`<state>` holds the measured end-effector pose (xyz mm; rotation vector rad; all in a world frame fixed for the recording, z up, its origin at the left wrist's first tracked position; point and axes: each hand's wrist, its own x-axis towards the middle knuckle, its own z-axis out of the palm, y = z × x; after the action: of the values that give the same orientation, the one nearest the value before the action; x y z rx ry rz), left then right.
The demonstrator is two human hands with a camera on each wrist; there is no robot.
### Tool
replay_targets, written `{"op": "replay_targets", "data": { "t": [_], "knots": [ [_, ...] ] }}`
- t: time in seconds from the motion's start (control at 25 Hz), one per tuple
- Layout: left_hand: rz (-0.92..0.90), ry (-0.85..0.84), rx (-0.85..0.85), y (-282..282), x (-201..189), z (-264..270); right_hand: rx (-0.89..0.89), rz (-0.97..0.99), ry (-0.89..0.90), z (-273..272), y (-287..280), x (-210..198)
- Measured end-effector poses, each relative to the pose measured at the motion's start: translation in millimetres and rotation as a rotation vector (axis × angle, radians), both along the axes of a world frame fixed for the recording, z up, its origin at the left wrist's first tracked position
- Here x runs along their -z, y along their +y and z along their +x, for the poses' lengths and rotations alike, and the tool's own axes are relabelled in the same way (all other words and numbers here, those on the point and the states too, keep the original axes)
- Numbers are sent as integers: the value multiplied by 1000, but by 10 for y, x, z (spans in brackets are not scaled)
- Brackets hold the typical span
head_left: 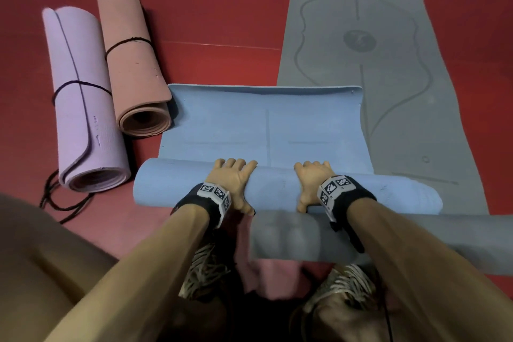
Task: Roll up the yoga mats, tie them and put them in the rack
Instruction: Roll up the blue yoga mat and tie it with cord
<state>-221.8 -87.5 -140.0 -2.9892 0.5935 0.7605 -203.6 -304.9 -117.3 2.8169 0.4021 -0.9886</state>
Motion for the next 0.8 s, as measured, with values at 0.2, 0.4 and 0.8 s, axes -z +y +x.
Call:
{"op": "replay_targets", "data": {
  "t": [0.2, 0.4, 0.8],
  "knots": [
    [94, -74, 25, 6, 56, -101, 49, -20, 143, 214, 32, -24],
    [36, -9, 23, -11, -27, 118, 2, 26, -34, -52, -28, 74],
    [85, 310, -32, -121, -128, 545, -40, 22, -261, -351, -33, 206]
  ]
}}
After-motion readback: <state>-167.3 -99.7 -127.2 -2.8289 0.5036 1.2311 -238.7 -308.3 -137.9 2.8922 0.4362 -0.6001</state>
